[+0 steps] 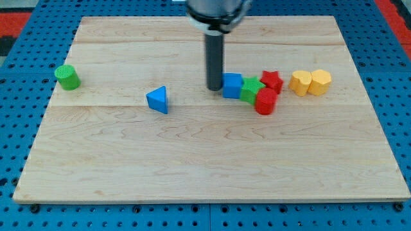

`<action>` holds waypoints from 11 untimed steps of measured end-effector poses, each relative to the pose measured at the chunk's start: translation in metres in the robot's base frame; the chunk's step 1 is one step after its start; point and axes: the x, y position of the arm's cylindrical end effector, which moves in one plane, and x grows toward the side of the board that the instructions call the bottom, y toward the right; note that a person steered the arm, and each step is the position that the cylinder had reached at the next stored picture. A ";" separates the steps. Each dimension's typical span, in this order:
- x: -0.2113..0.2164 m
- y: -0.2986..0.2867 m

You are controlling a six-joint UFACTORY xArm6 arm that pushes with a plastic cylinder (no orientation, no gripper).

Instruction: Push the red circle blue cube into the group of blocks

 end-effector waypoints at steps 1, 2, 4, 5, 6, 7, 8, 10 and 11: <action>0.009 0.016; 0.040 0.018; 0.101 0.050; 0.119 0.080; 0.094 0.102; 0.067 0.111; 0.055 0.112; 0.086 -0.007; 0.034 -0.037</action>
